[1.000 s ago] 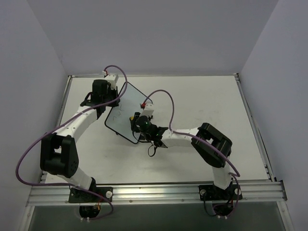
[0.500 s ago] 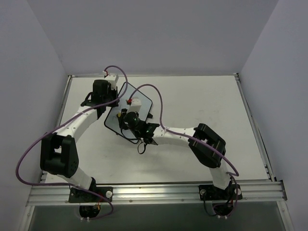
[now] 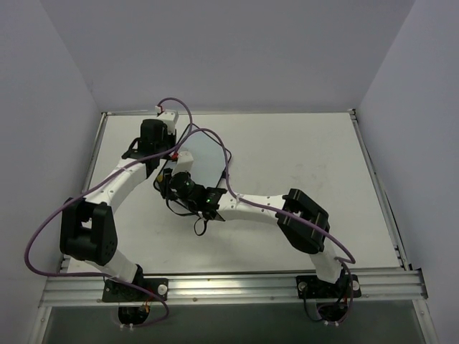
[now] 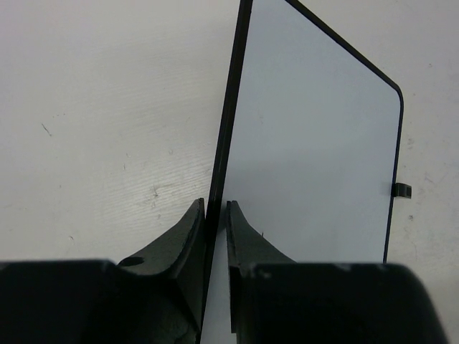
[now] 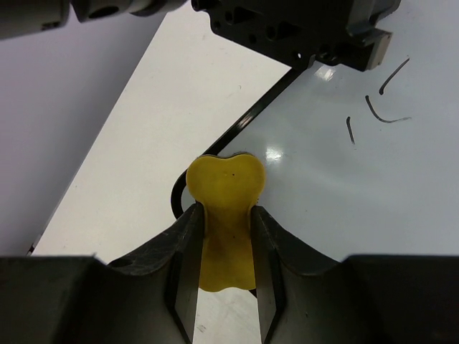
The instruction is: Erase the whiteboard
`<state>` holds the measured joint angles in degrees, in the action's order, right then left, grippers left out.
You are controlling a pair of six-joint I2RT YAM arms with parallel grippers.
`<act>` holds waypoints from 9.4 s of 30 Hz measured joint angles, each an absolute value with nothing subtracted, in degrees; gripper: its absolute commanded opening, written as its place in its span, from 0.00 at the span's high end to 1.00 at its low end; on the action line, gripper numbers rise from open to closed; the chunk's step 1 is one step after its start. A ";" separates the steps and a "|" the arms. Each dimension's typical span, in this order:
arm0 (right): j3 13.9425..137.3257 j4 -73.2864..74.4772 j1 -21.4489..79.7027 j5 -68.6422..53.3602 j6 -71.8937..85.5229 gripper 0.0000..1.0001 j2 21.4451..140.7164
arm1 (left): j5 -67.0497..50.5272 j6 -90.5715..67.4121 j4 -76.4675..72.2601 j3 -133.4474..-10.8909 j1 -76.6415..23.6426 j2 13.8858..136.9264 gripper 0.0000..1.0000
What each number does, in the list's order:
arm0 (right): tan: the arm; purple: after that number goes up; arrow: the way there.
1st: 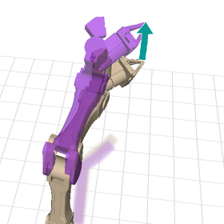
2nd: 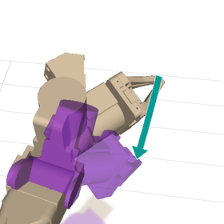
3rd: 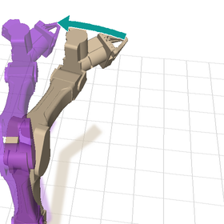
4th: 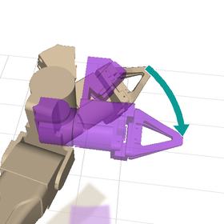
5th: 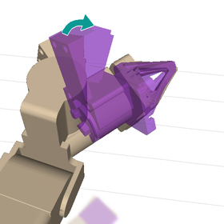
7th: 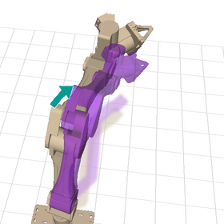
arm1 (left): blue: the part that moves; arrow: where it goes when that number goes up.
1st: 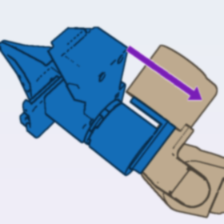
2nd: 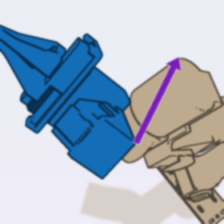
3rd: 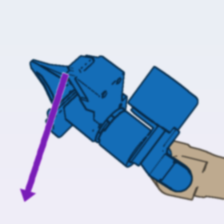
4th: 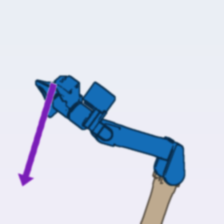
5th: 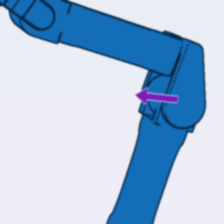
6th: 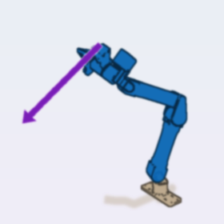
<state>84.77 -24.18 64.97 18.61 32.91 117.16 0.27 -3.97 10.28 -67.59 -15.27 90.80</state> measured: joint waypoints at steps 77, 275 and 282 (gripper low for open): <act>87.24 -18.00 47.72 11.70 32.97 0.91 119.59 | 4.32 -1.67 11.53 -67.59 -17.56 88.92 0.98; 68.01 0.14 18.33 12.56 25.80 0.00 99.39 | -6.81 -26.55 22.76 -70.39 7.29 86.54 0.59; 69.19 0.47 18.35 9.54 24.49 0.00 86.94 | -8.97 -26.39 24.69 -72.05 7.27 80.09 0.02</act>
<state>69.19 0.47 18.35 9.54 24.49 86.94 -8.97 -26.39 24.69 -72.05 7.27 80.09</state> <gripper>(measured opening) 0.996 0.814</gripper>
